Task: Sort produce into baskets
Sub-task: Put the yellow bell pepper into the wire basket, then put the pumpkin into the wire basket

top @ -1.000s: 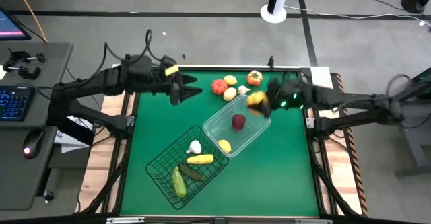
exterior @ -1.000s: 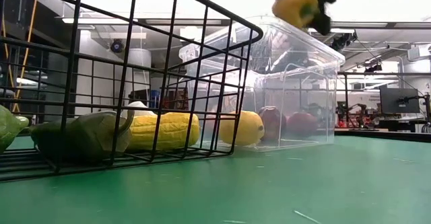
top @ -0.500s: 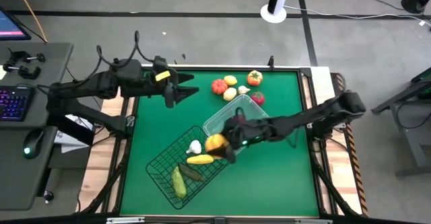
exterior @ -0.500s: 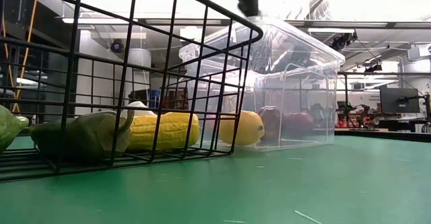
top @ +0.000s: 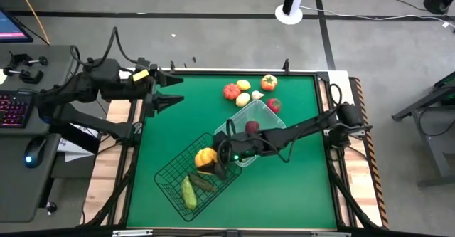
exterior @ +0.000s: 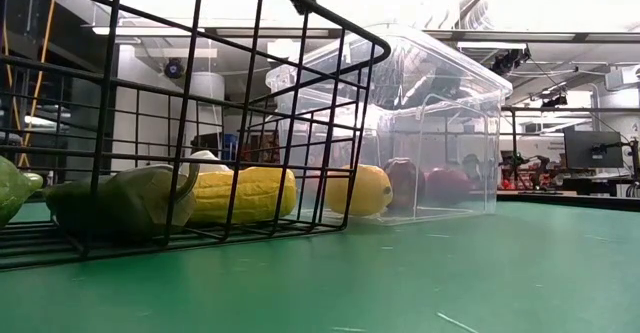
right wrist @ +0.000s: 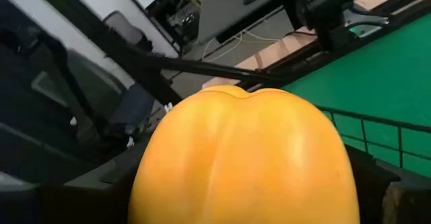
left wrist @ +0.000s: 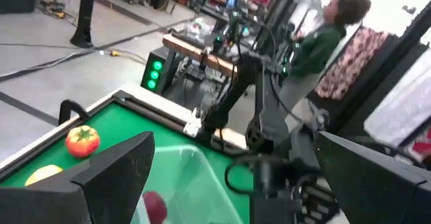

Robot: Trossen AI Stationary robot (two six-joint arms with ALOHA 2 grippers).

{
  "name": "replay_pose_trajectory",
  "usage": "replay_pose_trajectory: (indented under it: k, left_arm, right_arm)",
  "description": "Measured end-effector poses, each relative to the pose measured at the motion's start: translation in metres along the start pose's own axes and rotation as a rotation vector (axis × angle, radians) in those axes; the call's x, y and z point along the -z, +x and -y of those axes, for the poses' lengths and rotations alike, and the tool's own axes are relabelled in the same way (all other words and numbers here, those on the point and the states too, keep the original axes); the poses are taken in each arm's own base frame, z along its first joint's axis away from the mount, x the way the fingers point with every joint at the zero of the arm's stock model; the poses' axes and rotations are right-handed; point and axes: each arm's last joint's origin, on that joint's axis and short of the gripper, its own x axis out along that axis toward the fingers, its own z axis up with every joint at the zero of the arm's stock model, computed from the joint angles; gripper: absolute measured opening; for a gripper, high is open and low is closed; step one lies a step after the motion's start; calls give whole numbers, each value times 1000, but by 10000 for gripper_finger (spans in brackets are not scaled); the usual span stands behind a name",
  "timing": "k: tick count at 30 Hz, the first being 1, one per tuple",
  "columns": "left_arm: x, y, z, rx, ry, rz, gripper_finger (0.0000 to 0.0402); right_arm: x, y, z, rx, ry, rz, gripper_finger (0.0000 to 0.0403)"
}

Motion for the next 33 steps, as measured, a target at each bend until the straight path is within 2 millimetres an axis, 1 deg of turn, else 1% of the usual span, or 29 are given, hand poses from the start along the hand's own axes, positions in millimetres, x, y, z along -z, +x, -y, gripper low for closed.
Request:
replay_pose_trajectory:
  k: [3, 9, 11, 14, 16, 20, 23, 26, 30, 33]
  left_arm:
    - [1, -1, 0, 11, 4, -16, 394]
    - [5, 4, -1, 1, 26, -53, 394]
    - [6, 6, -1, -5, 30, -67, 394]
    - [7, 6, -1, -7, 30, -72, 394]
    - [7, 6, -1, -7, 30, -71, 394]
    - [7, 6, -1, -7, 30, -72, 394]
    - [7, 6, -2, -9, 31, -76, 394]
    - [8, 6, -2, -15, 32, -88, 394]
    - [9, 7, -3, -28, 34, -96, 394]
    - [10, 11, -3, -33, 34, -99, 394]
  right_arm:
    - [-1, 3, 0, 3, 28, 7, 312]
    - [-1, 3, -1, -2, 9, 4, 316]
    - [-1, 3, -1, -1, 35, 3, 330]
    - [0, 3, 1, 33, 48, 1, 373]
    - [1, 3, 1, 40, 48, 2, 391]
    - [-3, 3, 0, 21, 50, 31, 374]
    - [-13, 1, 2, -10, 35, 78, 367]
    - [-27, -7, 5, -11, -19, 102, 367]
    - [-53, -30, 12, 38, -73, 122, 367]
    - [-71, -51, 22, 111, -94, 101, 367]
